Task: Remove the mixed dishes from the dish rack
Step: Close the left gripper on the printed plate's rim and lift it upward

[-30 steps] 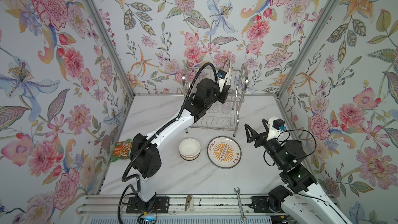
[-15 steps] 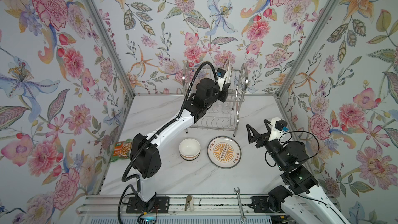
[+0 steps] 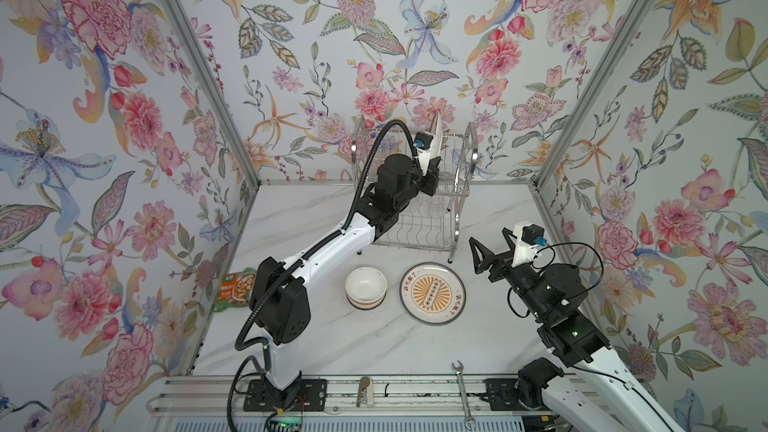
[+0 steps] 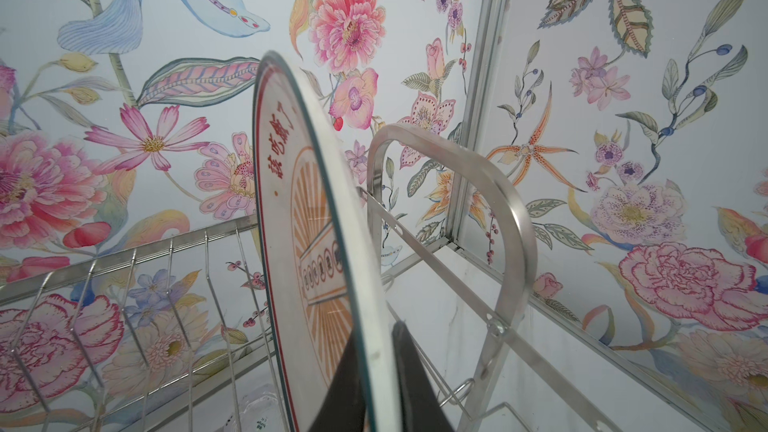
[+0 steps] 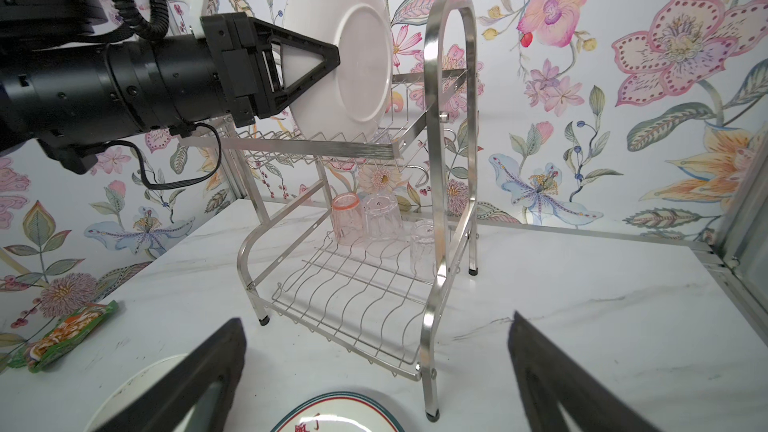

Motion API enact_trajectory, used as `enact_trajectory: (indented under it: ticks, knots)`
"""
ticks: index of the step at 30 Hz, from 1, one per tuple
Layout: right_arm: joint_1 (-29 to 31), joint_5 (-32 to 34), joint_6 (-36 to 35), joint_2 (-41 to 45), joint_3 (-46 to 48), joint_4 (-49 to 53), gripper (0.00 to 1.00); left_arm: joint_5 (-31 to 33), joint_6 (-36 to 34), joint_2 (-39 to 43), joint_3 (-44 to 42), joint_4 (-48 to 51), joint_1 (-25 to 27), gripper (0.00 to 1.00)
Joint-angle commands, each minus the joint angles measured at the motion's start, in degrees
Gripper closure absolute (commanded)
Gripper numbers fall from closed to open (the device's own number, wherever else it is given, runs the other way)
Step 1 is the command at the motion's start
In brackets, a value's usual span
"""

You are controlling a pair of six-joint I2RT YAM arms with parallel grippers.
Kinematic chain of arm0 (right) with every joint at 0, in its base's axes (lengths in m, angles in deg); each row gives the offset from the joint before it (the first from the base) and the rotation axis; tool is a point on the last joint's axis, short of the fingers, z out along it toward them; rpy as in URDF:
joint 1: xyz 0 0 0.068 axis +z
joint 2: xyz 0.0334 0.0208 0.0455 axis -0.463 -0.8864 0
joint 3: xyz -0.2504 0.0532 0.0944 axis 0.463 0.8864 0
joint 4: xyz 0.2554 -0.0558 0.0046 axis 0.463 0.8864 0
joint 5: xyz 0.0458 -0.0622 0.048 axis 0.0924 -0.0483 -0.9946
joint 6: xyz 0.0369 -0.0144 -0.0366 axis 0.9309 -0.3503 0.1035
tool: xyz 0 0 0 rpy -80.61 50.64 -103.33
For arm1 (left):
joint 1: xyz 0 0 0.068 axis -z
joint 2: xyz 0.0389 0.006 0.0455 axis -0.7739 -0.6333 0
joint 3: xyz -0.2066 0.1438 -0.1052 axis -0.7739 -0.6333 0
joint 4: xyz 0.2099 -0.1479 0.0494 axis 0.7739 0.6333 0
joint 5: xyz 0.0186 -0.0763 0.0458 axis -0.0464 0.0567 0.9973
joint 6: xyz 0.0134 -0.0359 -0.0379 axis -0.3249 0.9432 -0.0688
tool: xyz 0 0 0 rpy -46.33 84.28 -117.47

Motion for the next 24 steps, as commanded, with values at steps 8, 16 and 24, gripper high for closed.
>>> enact_trajectory:
  ticks: [8, 16, 24]
  knots:
    - [-1.18, -1.59, 1.99, -1.13, -2.09, -1.68, 0.01, 1.32, 1.71, 2.95, -0.68, -3.92, 0.27, 0.95]
    - [-1.78, -1.42, 3.0, 0.09, -0.99, -1.73, 0.01, 5.28, 2.85, 3.82, -2.3, -5.56, 2.28, 1.0]
    - [-3.34, -1.97, 3.34, 1.25, -0.01, -1.33, 0.01, 15.87, 5.29, 3.09, -3.36, -6.82, 5.82, 1.0]
